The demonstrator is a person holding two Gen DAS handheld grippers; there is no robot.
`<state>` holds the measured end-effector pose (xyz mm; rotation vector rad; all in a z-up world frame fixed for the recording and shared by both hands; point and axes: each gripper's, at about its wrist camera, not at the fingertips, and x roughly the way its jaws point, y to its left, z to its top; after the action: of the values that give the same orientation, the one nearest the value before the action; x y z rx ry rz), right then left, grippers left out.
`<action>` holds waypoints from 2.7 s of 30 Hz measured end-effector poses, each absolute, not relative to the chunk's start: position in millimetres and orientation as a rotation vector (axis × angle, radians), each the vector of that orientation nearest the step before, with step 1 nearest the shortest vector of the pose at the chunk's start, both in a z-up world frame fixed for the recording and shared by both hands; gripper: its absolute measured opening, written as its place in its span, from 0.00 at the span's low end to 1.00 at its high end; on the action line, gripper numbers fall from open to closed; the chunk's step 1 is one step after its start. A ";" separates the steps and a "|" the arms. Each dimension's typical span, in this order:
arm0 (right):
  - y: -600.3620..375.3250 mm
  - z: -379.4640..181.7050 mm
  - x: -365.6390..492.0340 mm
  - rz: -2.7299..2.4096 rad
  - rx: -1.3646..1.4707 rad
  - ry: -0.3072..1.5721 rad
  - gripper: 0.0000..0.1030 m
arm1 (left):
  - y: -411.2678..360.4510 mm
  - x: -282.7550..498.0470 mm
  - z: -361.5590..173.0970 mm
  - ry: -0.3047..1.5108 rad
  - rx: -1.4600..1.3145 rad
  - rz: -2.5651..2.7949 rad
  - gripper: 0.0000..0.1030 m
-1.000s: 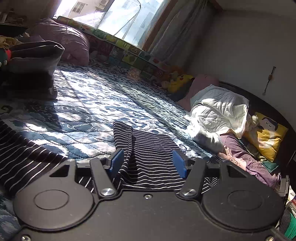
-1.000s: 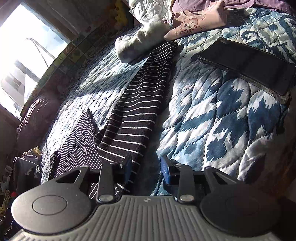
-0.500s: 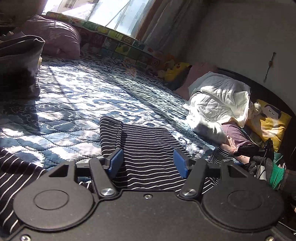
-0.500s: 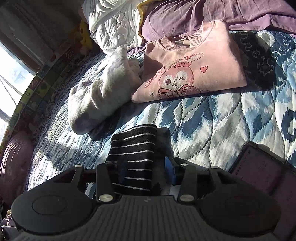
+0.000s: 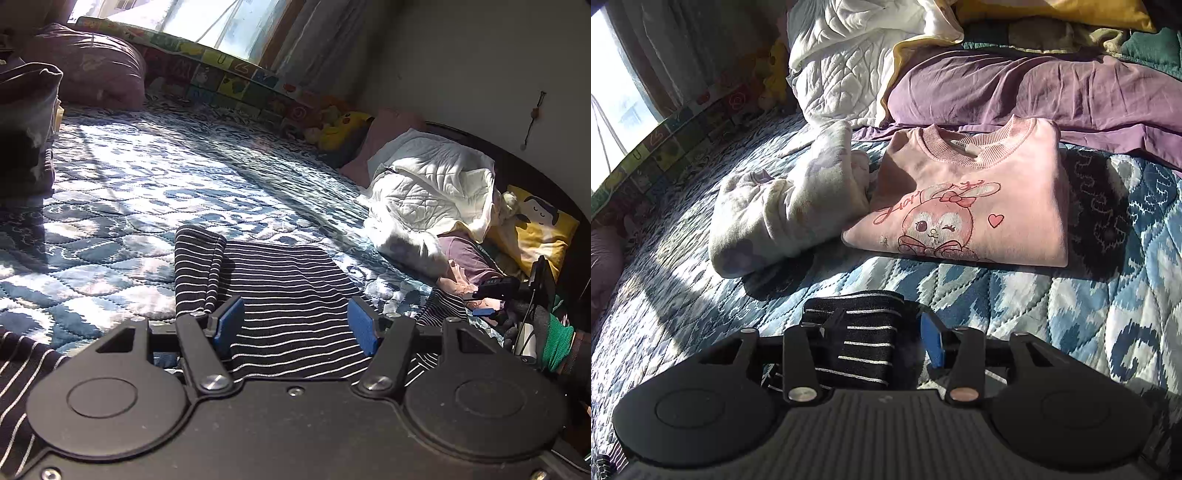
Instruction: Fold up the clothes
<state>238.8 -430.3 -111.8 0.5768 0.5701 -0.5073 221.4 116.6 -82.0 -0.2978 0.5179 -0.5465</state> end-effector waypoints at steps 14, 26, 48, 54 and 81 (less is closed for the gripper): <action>-245.0 -113.8 241.7 0.171 0.043 0.756 0.33 | 134.3 229.9 -80.6 0.508 -0.357 -0.486 0.59; -236.8 -106.3 271.0 0.158 0.133 0.780 0.33 | 142.7 280.1 -88.9 0.574 -0.314 -0.296 0.59; -240.0 -133.6 408.3 0.198 0.399 0.879 0.38 | 147.9 353.1 -115.2 0.751 -0.099 -0.097 0.30; -250.6 -139.8 416.4 0.216 0.516 0.867 0.39 | 166.6 355.4 -113.7 0.752 -0.362 -0.183 0.30; -244.7 -99.9 393.7 0.108 0.342 0.651 0.37 | 186.7 376.1 -119.1 0.675 -0.610 -0.210 0.17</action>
<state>393.7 -244.7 -99.9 0.3420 0.6510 0.1077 376.1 186.7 -119.1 -0.6099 0.6754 -0.2098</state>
